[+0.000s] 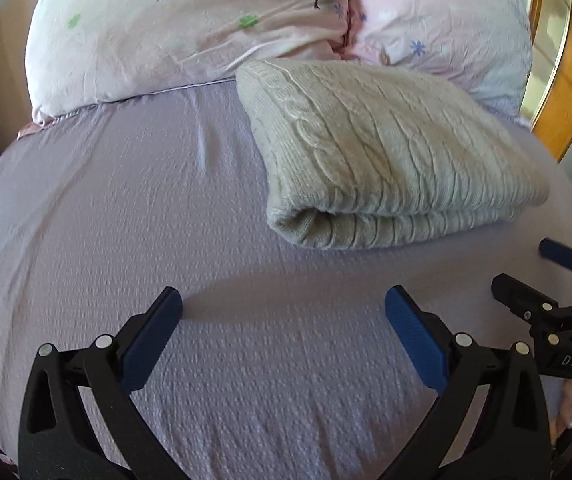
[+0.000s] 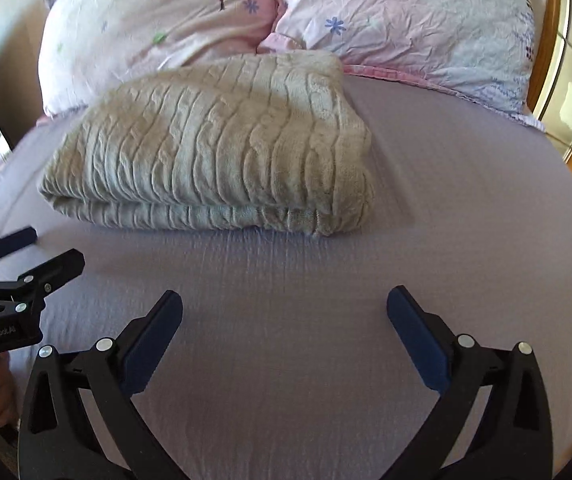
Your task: Fold small clothes
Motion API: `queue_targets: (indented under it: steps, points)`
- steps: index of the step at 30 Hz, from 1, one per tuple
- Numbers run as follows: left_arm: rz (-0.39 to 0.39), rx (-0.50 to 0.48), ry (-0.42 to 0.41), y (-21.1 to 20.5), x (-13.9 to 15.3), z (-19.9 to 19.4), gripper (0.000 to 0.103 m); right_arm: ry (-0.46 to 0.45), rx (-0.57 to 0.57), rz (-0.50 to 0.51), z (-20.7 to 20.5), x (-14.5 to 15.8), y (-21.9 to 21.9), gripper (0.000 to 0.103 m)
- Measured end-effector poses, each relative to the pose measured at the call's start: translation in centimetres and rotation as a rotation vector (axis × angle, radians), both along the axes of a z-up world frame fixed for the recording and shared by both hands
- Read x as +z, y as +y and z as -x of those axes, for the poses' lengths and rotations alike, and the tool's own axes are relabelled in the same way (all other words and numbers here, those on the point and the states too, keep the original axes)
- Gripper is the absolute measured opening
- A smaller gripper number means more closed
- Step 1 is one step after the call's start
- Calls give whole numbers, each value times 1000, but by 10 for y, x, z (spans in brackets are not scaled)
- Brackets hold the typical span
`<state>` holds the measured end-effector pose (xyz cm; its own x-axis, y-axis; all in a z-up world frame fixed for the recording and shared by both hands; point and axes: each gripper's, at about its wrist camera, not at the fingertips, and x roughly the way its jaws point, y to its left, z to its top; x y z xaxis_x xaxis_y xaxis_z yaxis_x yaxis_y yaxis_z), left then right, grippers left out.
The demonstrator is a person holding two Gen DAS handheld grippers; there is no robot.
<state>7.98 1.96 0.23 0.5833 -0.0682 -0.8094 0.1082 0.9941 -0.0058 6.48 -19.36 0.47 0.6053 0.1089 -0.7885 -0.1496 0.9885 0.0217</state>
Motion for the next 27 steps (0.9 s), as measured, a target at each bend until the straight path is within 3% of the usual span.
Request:
queue_targets:
  steps: [27]
  points:
    - [-21,-11,11,-1,1,0,101,-21,-42,-8,8,0,1,102]
